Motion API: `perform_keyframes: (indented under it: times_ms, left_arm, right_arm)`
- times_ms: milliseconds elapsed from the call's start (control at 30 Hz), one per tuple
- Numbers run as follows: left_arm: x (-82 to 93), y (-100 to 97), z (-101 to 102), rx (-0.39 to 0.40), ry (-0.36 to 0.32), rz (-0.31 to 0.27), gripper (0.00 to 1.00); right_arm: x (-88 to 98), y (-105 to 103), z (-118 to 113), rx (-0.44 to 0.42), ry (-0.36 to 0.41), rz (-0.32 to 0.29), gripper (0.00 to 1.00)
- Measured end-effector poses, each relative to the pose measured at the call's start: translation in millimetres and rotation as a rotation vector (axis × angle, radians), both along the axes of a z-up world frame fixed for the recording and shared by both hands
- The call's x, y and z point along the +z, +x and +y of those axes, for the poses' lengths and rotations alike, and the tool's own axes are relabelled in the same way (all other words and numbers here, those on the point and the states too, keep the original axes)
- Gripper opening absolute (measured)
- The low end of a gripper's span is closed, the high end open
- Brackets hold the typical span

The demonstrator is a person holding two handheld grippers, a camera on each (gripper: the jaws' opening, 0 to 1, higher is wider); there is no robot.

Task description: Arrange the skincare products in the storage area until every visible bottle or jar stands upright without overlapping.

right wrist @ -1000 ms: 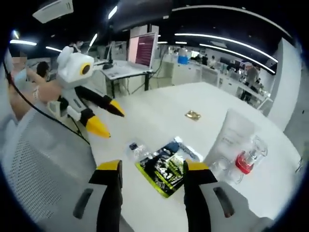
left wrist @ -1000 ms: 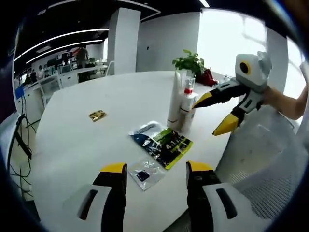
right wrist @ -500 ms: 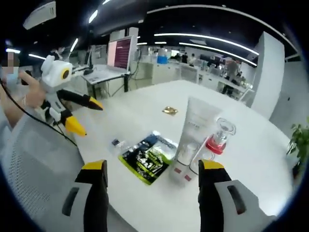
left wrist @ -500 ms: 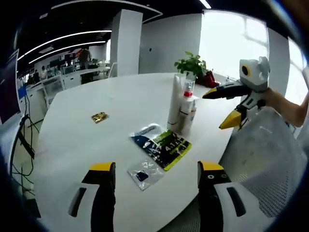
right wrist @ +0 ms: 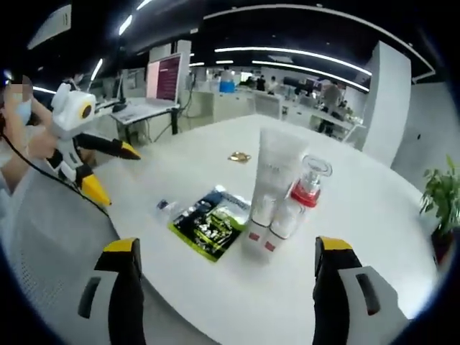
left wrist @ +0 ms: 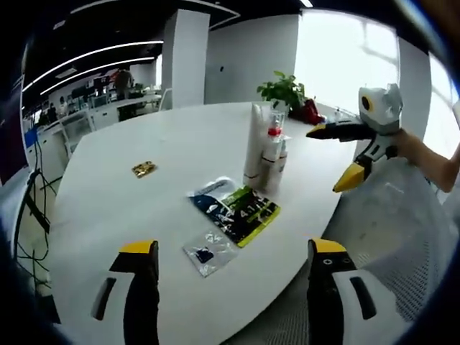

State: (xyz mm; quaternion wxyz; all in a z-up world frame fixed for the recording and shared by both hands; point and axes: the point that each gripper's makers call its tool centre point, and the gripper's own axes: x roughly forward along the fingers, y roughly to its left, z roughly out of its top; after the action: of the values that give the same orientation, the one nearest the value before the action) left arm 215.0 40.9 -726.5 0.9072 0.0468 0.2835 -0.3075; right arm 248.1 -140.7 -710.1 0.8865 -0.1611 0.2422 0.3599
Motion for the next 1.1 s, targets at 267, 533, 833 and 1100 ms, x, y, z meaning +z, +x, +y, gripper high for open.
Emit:
perform_keyframes:
  times_ms: [267,533,833,1100]
  left_arm:
    - [-2.7,-9.6,-3.8,-0.008,0.014,0.009,0.87]
    - [0.4,-12.1,-5.9,0.004,0.004,0.002,0.91]
    - [-3.0,-9.6,-1.5,0.022,0.014,-0.003,0.97]
    - [-6.3,-9.4,-0.8,0.02,0.018,0.014,0.99]
  right_arm:
    - [-4.1,-3.7,0.4,-0.005,-0.002,0.018,1.0]
    - [-6.1,-8.0,1.3,0.007,-0.011,0.035,1.0]
    - [-4.3,-7.6,2.3,0.012,-0.017,0.025,1.0]
    - [-3.8,-6.6,3.6,0.026,-0.017,0.032,1.0]
